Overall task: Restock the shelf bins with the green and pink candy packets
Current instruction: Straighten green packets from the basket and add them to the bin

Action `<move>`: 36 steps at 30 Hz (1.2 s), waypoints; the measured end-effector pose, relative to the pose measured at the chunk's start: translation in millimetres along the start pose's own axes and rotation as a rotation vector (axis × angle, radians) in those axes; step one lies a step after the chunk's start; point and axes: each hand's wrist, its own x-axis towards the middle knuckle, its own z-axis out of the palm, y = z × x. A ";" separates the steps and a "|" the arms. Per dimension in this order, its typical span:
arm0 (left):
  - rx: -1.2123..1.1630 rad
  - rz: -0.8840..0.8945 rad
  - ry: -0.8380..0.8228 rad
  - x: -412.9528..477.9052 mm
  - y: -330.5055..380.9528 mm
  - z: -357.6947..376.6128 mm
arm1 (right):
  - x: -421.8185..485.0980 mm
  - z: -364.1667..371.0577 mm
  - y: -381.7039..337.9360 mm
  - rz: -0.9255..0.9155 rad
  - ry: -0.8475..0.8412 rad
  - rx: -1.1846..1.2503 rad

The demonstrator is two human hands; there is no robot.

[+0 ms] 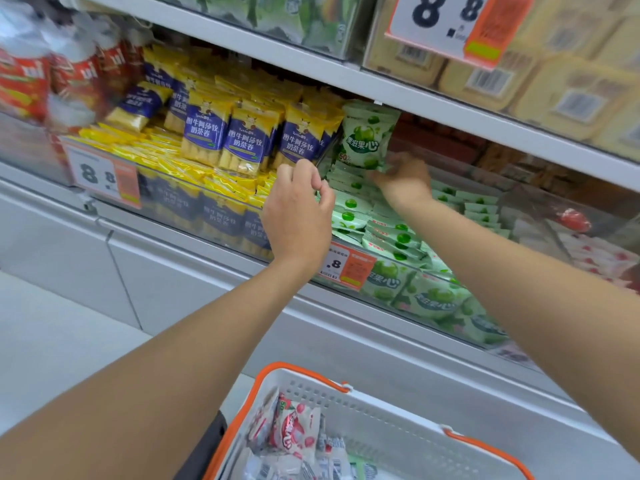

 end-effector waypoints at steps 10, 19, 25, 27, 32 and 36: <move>-0.294 -0.353 -0.297 -93.7 42.7 -25.8 | -147.0 -71.3 50.6 -0.411 -0.002 -0.087; 0.033 -0.637 -1.082 -225.2 8.3 -38.8 | -303.0 -40.2 226.3 0.039 -0.790 -0.299; 0.184 -0.626 -1.286 -273.6 -7.0 -34.8 | -382.8 -20.1 333.3 0.369 -1.134 -0.595; 0.203 -0.623 -1.345 -283.3 -12.8 -35.0 | -403.8 -13.6 361.0 0.334 -1.234 -0.679; 0.176 -0.700 -1.363 -297.9 -30.7 -35.4 | -418.4 -3.3 390.6 0.343 -1.192 -0.709; 0.203 -0.705 -1.410 -300.4 -37.7 -34.1 | -418.0 2.6 394.4 0.266 -1.183 -0.750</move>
